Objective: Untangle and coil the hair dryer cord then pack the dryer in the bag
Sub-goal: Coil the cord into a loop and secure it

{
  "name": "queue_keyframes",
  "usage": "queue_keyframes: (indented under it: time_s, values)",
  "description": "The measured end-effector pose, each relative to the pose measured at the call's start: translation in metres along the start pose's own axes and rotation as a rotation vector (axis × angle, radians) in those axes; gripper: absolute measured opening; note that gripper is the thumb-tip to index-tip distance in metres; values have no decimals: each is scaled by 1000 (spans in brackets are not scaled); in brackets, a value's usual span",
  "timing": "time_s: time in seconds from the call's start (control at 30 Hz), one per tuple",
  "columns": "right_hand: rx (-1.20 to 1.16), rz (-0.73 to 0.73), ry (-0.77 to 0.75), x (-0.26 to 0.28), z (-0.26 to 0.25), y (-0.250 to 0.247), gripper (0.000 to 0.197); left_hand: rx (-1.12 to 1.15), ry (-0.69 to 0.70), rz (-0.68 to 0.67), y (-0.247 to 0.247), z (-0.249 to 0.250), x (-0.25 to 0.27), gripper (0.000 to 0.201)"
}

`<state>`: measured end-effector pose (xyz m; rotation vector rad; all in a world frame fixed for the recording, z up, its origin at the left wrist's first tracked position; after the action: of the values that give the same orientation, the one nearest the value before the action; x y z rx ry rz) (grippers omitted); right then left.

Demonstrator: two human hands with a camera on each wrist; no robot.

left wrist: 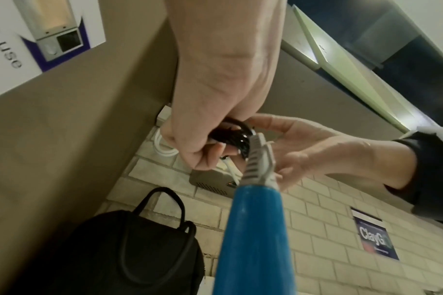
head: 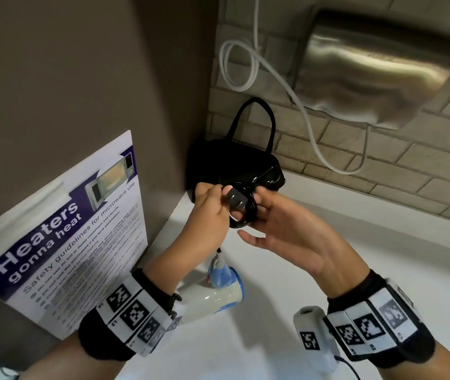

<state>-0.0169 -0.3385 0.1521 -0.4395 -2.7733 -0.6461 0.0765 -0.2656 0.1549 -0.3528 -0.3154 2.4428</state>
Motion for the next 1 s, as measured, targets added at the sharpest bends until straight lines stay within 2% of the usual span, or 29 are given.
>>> queue_keyframes:
  time_s: [0.1,0.17,0.23,0.33,0.43,0.47,0.53,0.63,0.7,0.8,0.83,0.9,1.0]
  values:
    - [188,-6,-78,5,-3,12,26,17,100,-29,6,15,8,14]
    - [288,18,-118,4,-3,13,29,82,120,-51,13,18,11,20]
    - [342,31,-139,5,-5,12,34,148,103,-61,15,17,12,23]
    - [383,-41,-111,9,-3,16,41,100,97,-35,8,17,9,22]
    - [425,-14,-77,14,-1,6,44,78,40,-61,7,11,3,33]
    - [461,-1,-67,18,0,2,45,131,-2,-63,6,7,0,34]
    - [495,-7,-42,31,0,-9,45,385,-131,-33,0,-6,-7,32]
    - [553,22,-28,47,-3,-35,32,752,-235,-56,-6,-17,-17,33]
    - [571,172,-5,44,1,-73,26,902,-244,-127,-6,-15,-18,36]
    - [672,472,56,42,21,-144,31,1096,-270,-171,-9,-13,-18,44]
    - [721,509,81,42,30,-160,32,1116,-267,-158,-13,-13,-19,42]
    - [773,493,76,42,42,-167,32,1084,-239,-114,-19,-15,-20,37]
    - [647,359,-52,34,37,-125,35,983,-215,-155,-10,-12,-18,36]
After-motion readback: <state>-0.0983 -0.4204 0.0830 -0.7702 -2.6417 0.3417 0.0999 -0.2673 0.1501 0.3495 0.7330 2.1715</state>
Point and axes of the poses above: each hand's wrist, its own x-axis away from the middle knuckle, its own y-axis out of the palm, z = x × y, the point moved 9 cm from there along -x, towards the middle knuckle, and after that the axes turned 1 degree about -z, right-handed, at the moved point
